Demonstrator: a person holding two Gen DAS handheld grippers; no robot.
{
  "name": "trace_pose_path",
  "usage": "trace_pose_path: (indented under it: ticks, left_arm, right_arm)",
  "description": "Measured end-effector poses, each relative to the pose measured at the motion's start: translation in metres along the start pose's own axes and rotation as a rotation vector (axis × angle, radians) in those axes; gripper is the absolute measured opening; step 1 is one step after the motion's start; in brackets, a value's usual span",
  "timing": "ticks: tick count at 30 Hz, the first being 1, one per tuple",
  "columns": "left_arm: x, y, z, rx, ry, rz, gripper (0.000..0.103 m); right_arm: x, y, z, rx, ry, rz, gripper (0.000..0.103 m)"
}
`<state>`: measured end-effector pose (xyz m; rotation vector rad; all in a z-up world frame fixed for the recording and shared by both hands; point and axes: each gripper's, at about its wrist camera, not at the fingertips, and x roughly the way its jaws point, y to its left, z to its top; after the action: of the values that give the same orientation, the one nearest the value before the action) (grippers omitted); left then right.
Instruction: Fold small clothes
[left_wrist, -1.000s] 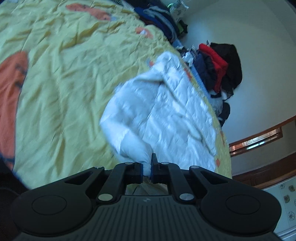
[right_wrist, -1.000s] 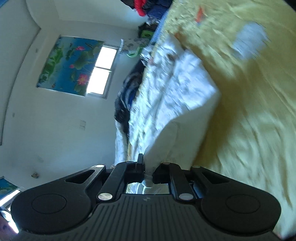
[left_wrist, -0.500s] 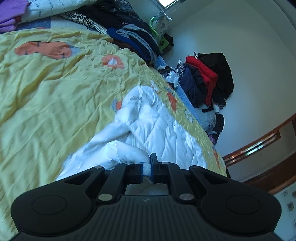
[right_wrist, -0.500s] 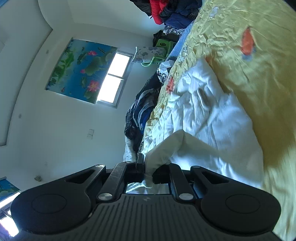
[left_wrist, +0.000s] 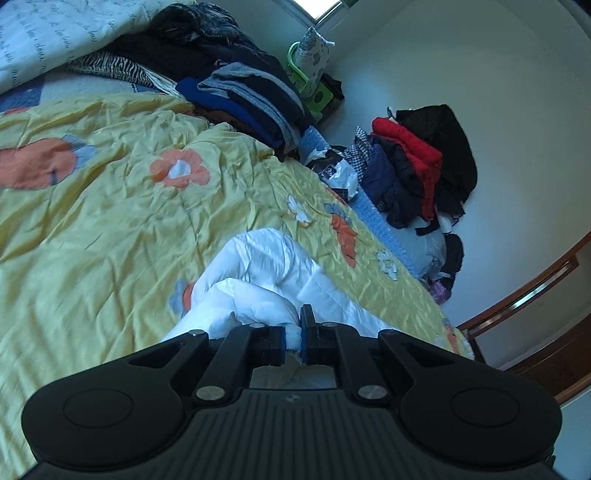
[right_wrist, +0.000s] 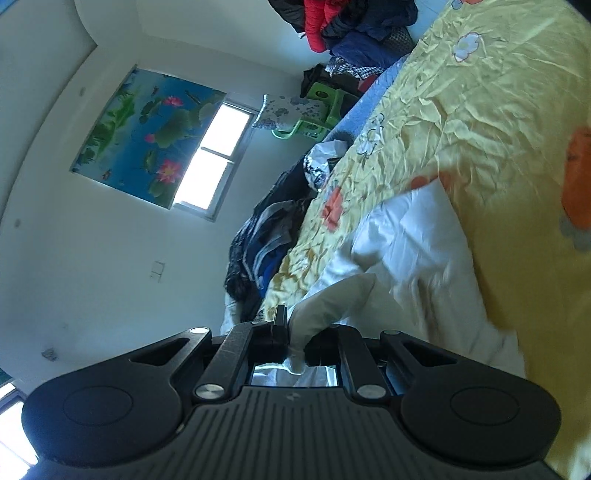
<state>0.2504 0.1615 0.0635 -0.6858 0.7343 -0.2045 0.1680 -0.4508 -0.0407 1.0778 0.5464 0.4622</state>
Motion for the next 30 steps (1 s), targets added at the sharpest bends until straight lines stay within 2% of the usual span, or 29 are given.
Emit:
trace_pose_path:
  ticks: [8,17,24,30]
  left_arm:
    - [0.053,0.000,0.024,-0.003,0.013,0.032,0.007]
    - [0.096,0.012,0.033,-0.027,0.051,0.059,0.007]
    - [0.117,0.004,0.053,-0.011,0.040,0.061,0.007]
    - [0.152,0.005,0.060,-0.005,0.046,0.098,0.007]
  right_arm:
    - [0.046,-0.015,0.037,-0.006,0.024,-0.044,0.013]
    - [0.082,-0.041,0.054,0.017,0.053,-0.082,0.013]
    - [0.101,-0.042,0.073,0.003,0.045,-0.090,0.013]
    - [0.125,-0.063,0.084,0.025,0.054,-0.158,0.013]
